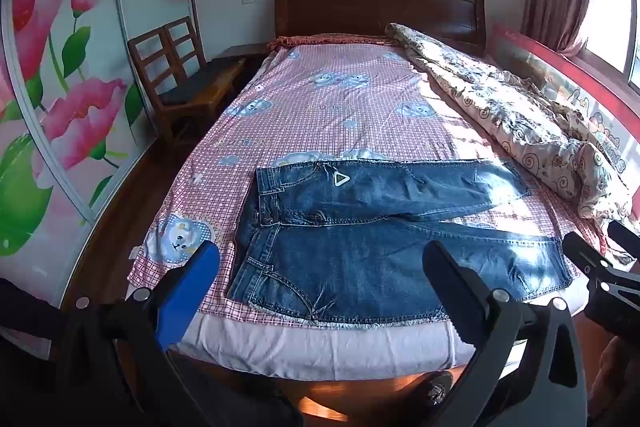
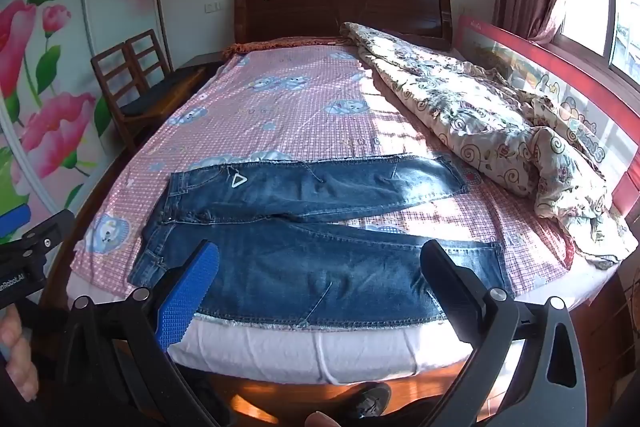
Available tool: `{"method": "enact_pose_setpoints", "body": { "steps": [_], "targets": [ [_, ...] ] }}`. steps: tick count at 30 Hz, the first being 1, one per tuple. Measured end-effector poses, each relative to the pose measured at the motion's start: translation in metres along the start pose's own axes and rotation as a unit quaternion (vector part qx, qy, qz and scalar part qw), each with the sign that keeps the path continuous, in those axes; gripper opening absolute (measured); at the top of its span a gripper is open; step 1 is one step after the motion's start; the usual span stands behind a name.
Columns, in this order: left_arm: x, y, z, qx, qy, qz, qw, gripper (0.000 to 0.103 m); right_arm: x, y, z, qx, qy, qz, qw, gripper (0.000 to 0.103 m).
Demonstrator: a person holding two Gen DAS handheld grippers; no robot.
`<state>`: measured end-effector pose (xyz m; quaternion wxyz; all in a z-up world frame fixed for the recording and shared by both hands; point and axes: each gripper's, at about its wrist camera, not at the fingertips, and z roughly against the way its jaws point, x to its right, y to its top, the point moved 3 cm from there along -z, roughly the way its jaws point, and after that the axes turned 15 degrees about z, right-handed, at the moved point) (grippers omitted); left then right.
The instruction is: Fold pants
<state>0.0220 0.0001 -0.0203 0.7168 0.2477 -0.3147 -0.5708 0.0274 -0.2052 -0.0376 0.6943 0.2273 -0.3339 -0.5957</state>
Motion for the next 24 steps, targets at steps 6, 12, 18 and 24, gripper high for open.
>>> {"method": "enact_pose_setpoints", "body": {
  "steps": [6, 12, 18, 24],
  "targets": [
    [0.0002, -0.0002, -0.0002, -0.001, 0.002, -0.002, 1.0, 0.101, 0.0005, -0.0002, -0.0004, -0.003, -0.004, 0.001, 1.0, 0.1],
    [-0.0008, -0.0005, -0.0004, -0.003, 0.001, -0.001, 1.0, 0.101, -0.0033, 0.0028, -0.0002, -0.005, -0.004, 0.001, 1.0, 0.1],
    [-0.0026, -0.0009, -0.0008, -0.001, 0.002, 0.002, 1.0, 0.101, 0.0019, 0.001, 0.001, -0.004, -0.001, -0.001, 1.0, 0.1],
    [-0.0029, -0.0015, -0.0017, -0.001, 0.003, 0.0, 1.0, 0.101, 0.0005, -0.0013, 0.0008, 0.0, -0.003, -0.001, 1.0, 0.1]
  ]
}}
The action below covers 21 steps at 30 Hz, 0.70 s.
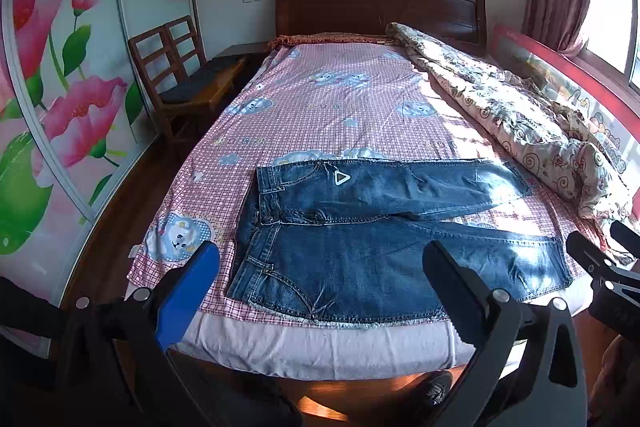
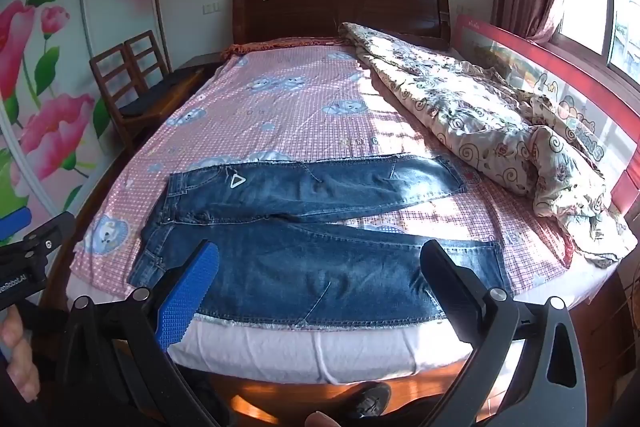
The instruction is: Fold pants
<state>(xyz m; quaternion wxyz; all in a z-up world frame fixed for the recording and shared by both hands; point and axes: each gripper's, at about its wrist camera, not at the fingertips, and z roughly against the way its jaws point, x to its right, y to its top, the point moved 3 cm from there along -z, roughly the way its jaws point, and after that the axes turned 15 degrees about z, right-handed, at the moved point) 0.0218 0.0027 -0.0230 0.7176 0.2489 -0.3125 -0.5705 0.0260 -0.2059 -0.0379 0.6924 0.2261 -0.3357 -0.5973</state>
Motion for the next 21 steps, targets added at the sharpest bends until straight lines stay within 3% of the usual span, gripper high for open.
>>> {"method": "enact_pose_setpoints", "body": {
  "steps": [21],
  "targets": [
    [0.0028, -0.0047, -0.0007, 0.001, 0.002, -0.001, 1.0, 0.101, 0.0005, -0.0002, 0.0013, 0.001, 0.0, 0.001, 1.0, 0.1]
  ]
}}
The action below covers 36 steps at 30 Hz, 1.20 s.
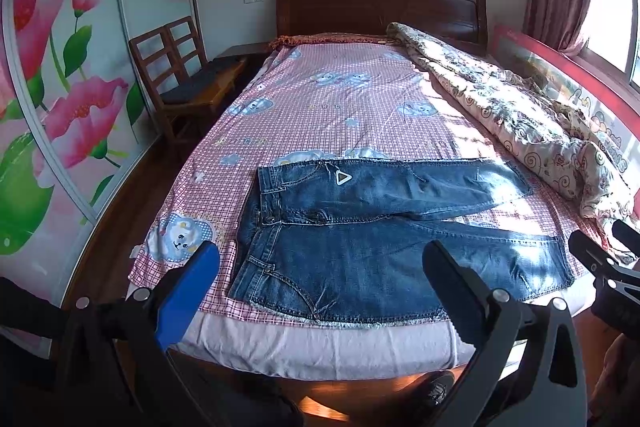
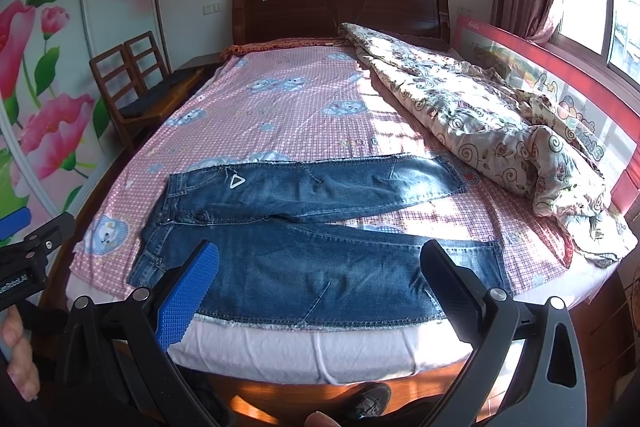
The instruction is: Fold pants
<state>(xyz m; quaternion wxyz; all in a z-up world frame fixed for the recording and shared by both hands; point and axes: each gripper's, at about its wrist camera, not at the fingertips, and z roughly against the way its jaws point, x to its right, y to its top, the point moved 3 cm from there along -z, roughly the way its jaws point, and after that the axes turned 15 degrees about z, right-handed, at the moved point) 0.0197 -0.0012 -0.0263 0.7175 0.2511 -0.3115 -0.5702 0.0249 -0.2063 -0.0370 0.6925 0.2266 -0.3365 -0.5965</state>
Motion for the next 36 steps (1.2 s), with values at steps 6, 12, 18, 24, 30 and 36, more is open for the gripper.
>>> {"method": "enact_pose_setpoints", "body": {
  "steps": [6, 12, 18, 24, 30, 36],
  "targets": [
    [-0.0017, 0.0007, 0.0, 0.0, 0.001, 0.001, 1.0, 0.101, -0.0001, -0.0001, -0.0002, 0.001, 0.0, -0.001, 1.0, 0.1],
    [-0.0021, 0.0008, -0.0004, 0.0, 0.0, 0.001, 1.0, 0.101, -0.0009, 0.0002, 0.0002, -0.001, 0.001, 0.0, 1.0, 0.1],
    [-0.0024, 0.0015, -0.0012, -0.002, 0.0, 0.004, 1.0, 0.101, 0.0008, 0.0007, 0.0013, 0.001, -0.001, -0.003, 1.0, 0.1],
    [-0.0013, 0.0014, 0.0003, 0.0, -0.001, 0.002, 1.0, 0.101, -0.0005, 0.0011, 0.0001, 0.0, 0.0, -0.001, 1.0, 0.1],
    [-0.0009, 0.0017, 0.0005, 0.001, 0.0, 0.003, 1.0, 0.101, -0.0004, 0.0009, 0.0001, 0.0, 0.0, -0.002, 1.0, 0.1],
    [-0.0013, 0.0023, 0.0003, 0.001, -0.001, 0.003, 1.0, 0.101, -0.0026, 0.0009, 0.0002, -0.001, -0.001, -0.001, 1.0, 0.1]
  ]
}}
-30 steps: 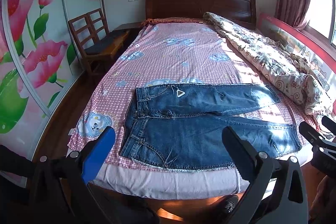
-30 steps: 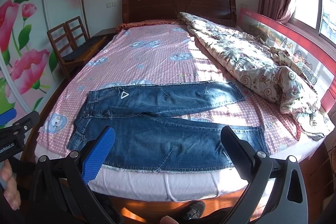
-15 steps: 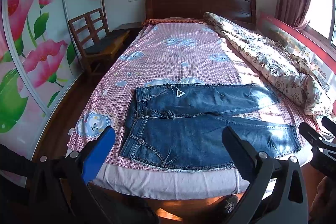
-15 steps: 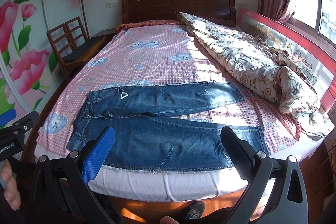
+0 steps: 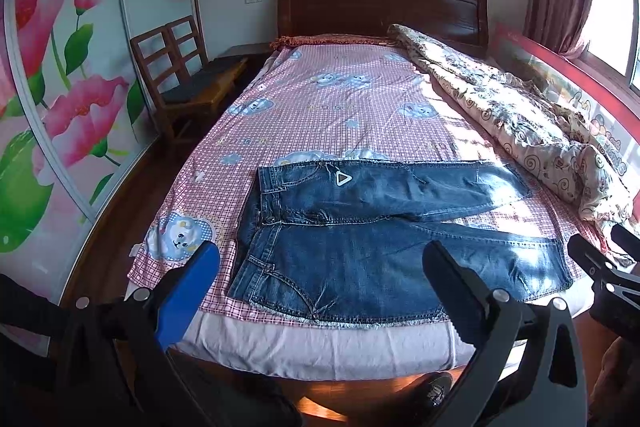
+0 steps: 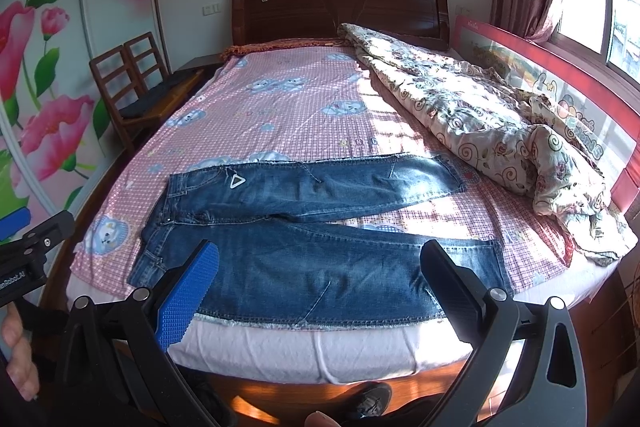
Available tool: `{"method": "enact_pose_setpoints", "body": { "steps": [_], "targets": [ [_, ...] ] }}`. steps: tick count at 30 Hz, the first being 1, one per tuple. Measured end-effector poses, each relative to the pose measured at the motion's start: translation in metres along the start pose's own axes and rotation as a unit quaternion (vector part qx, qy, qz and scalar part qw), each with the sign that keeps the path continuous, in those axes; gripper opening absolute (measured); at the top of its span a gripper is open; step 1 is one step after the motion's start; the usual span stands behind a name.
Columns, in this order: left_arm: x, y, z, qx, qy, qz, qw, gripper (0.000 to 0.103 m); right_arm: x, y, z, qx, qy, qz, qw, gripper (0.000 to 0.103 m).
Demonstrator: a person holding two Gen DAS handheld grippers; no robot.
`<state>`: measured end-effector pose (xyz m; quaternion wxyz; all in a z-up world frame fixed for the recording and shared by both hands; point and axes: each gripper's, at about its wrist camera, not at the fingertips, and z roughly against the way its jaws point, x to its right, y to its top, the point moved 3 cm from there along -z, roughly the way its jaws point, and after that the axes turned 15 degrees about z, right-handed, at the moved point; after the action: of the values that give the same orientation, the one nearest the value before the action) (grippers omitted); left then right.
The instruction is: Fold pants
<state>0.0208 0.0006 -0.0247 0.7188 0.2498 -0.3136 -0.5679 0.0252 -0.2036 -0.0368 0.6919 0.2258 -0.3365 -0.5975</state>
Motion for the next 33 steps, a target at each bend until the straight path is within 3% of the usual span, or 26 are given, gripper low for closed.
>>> {"method": "enact_pose_setpoints", "body": {
  "steps": [7, 18, 28, 33],
  "targets": [
    [-0.001, -0.001, 0.001, -0.006, -0.023, 0.007, 0.9997, 0.101, -0.002, 0.001, 0.0, -0.001, 0.0, -0.001, 1.0, 0.1],
    [-0.002, 0.001, -0.001, 0.004, -0.027, 0.007, 0.9996, 0.101, 0.004, -0.001, -0.005, -0.003, 0.002, -0.003, 1.0, 0.1],
    [-0.013, 0.001, -0.033, -0.042, -0.068, 0.039, 0.996, 0.101, 0.02, -0.002, -0.025, -0.013, 0.012, -0.016, 1.0, 0.1],
    [-0.022, 0.009, -0.066, -0.085, -0.104, 0.061, 0.989, 0.101, 0.041, -0.003, -0.055, -0.028, 0.038, -0.022, 0.999, 0.1]
  ]
}}
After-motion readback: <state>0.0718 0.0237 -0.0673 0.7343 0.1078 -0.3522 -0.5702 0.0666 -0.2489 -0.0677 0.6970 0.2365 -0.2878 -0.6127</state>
